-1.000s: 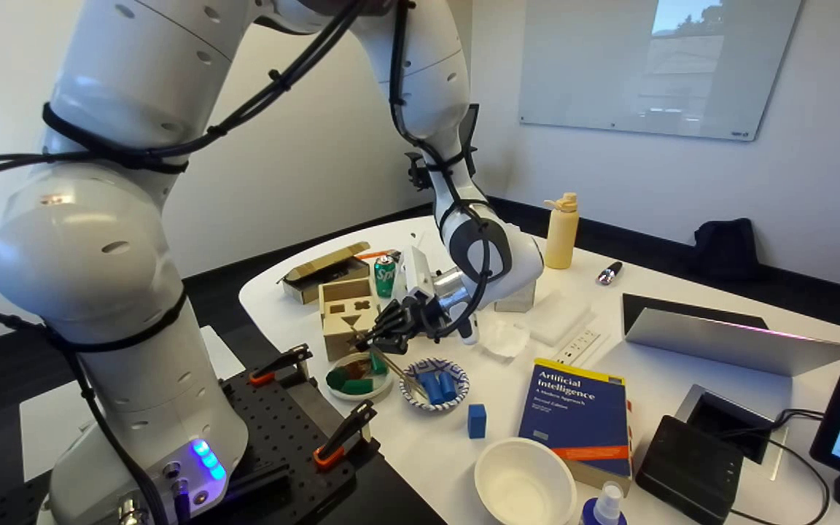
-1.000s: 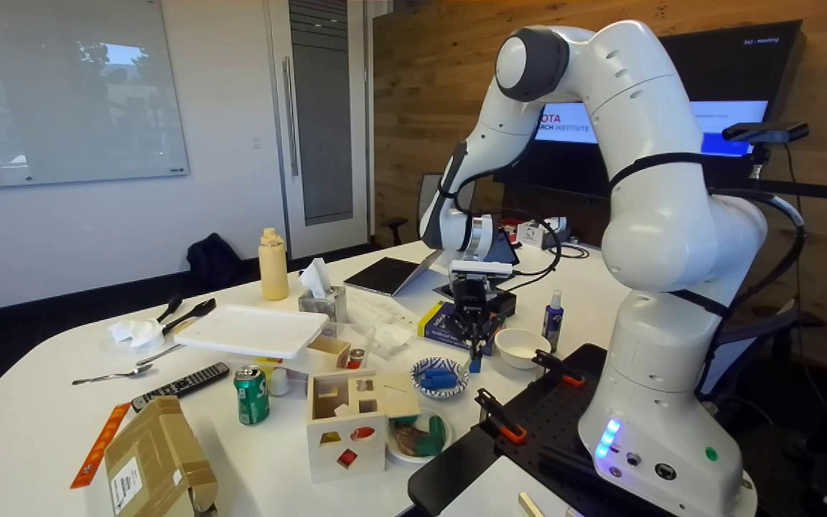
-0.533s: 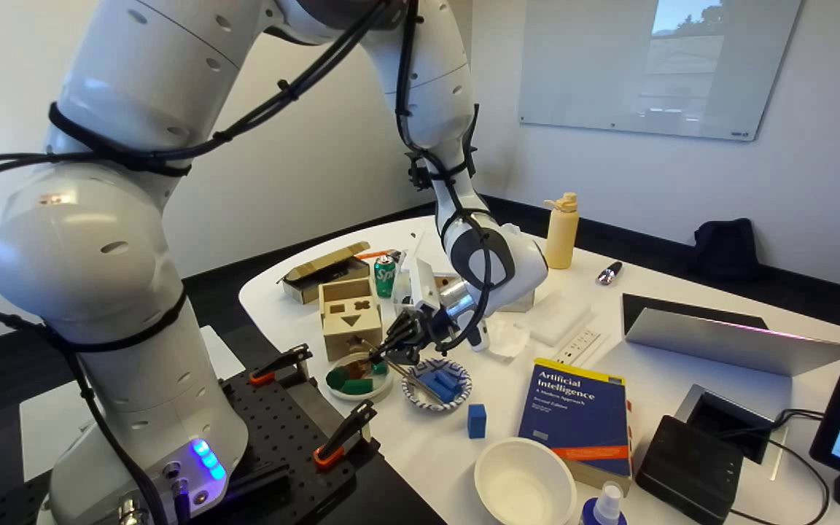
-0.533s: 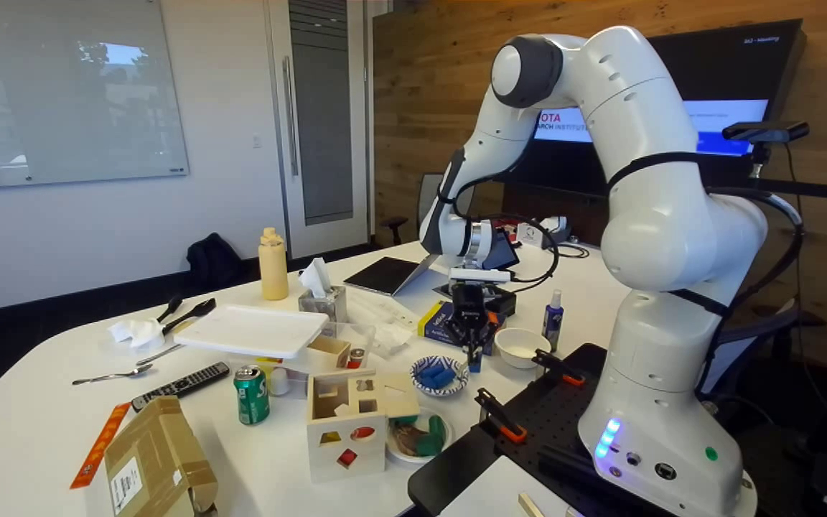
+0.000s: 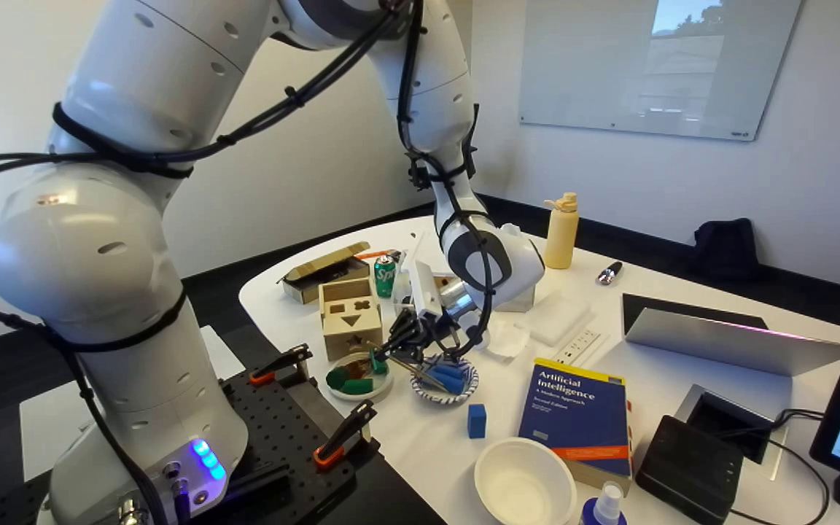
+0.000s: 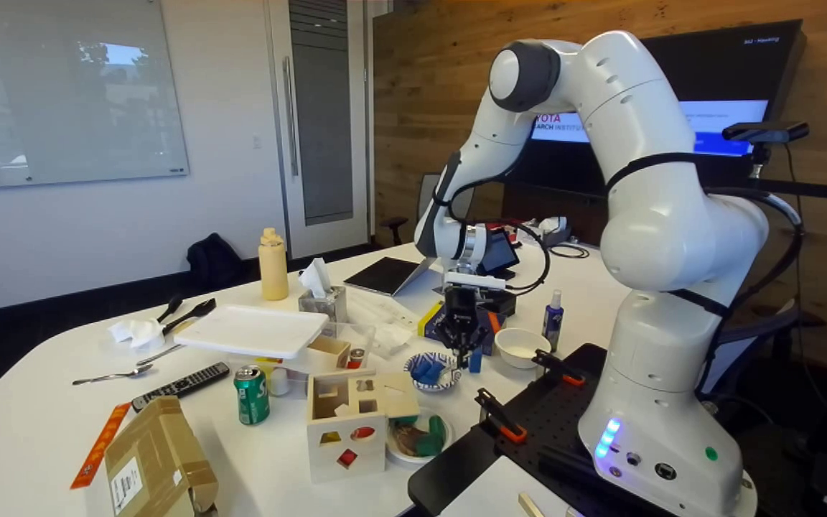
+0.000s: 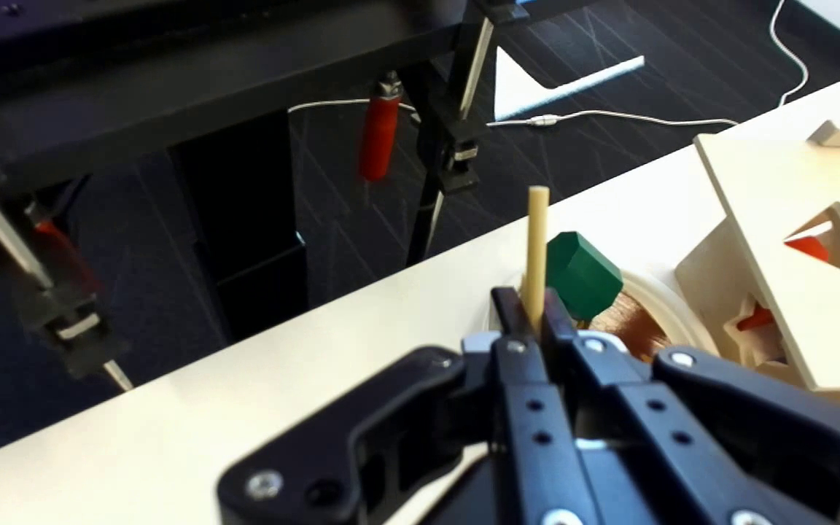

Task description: Use the chopsticks to stir the contents in the bowl.

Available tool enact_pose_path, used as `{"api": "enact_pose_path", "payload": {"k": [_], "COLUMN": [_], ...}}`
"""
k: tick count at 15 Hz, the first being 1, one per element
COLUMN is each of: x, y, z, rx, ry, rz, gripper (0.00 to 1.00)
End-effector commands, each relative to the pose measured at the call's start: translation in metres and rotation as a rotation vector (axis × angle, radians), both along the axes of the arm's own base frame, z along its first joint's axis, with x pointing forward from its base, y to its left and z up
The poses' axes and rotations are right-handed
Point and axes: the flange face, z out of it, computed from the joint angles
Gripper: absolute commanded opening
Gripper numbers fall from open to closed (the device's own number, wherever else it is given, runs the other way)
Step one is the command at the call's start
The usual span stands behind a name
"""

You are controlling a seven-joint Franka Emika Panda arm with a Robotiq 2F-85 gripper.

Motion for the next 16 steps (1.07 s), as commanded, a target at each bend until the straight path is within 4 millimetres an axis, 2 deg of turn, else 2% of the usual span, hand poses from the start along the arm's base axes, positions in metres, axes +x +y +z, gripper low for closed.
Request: {"api": "enact_pose_path", "payload": {"k": [1, 6, 8, 16], "x": [0.004, -0.006, -0.006, 0.016], "y": [0.006, 0.008, 0.009, 0.001], "z": [0.008, 0.017, 0.020, 0.030], "rx": [0.096, 0.158, 0.189, 0.183], "ry": [-0.015, 0.065, 0.045, -0.116], "rz": [-0.019, -0.067, -0.061, 0.023], "gripper": [0.02, 0.02, 0.02, 0.02]}}
